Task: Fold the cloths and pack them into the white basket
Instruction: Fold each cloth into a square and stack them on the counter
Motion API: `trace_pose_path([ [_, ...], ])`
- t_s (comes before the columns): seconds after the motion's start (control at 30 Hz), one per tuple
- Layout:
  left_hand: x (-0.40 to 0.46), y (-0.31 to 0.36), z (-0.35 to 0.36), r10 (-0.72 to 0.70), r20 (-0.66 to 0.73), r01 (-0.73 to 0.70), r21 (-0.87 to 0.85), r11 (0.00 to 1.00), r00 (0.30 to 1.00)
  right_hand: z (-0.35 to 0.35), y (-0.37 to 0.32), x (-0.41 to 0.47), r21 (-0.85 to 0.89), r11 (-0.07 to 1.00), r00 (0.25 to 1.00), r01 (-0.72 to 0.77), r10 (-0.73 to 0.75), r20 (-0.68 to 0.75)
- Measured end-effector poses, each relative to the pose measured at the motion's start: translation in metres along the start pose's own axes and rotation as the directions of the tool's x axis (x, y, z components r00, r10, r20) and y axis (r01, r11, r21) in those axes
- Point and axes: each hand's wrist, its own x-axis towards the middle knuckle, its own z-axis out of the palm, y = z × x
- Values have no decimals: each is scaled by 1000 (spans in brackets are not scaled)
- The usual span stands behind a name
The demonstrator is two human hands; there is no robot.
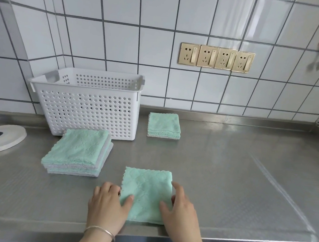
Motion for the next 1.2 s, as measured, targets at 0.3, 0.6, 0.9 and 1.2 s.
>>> trace_pose_path([
  [0.3, 75, 50, -10, -19, -14, 4, -706, 708, 1000, -31, -9, 75, 429, 901, 985, 63, 15, -174],
  [0.6, 253, 108, 18, 106, -87, -135, -519, 844, 991, -44, -19, 258, 530, 842, 956, 104, 63, -287],
  [0.9, 303, 113, 56, 116, 58, -101, -224, 969, 992, -12, 11, 312, 334, 942, 967, 39, 49, -252],
  [1.2, 320, 110, 89, 137, 50, -124, -194, 973, 989, -8, 41, 340, 250, 968, 998, 37, -23, -60],
])
